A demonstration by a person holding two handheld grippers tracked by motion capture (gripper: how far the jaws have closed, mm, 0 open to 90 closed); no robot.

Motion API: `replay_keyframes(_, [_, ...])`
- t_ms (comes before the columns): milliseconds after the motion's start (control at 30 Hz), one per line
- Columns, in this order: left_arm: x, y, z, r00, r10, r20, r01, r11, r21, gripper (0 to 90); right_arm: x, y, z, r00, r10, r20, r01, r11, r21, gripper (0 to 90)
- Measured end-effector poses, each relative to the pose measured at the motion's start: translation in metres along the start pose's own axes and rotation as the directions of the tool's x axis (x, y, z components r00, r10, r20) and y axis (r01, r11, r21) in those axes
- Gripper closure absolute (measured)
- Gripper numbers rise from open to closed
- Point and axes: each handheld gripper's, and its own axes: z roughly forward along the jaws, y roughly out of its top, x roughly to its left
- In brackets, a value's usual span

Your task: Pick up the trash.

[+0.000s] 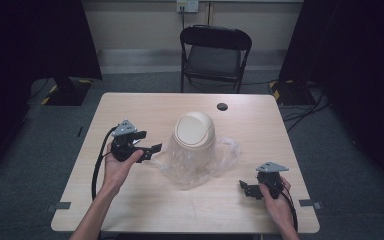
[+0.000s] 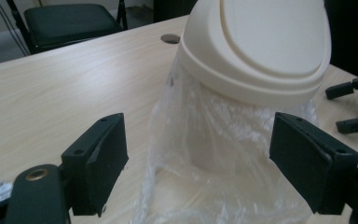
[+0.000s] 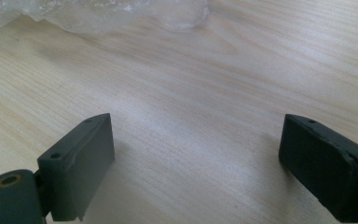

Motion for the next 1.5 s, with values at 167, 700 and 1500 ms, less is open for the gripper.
replay_keyframes(167, [-0.003, 0.022, 0.015, 0.9994, 0.034, 0.007, -0.034, 0.9994, -0.004, 15.6, 0.000, 0.000, 0.000, 1.0000, 0.000, 0.000, 0.000, 1.000, 0.000, 9.5])
replay_keyframes(700, [-0.008, 0.052, 0.066, 0.9943, 0.065, 0.084, -0.069, 0.9969, 0.039, 15.9, 0.000, 0.000, 0.000, 1.0000, 0.001, 0.000, -0.001, 1.000, 0.001, 9.5])
replay_keyframes(1500, [-0.006, 0.041, 0.115, 0.9975, 0.028, 0.065, -0.038, 0.9851, 0.168, 15.9, 0.000, 0.000, 0.000, 1.0000, 0.001, -0.001, -0.001, 1.000, 0.001, 9.5])
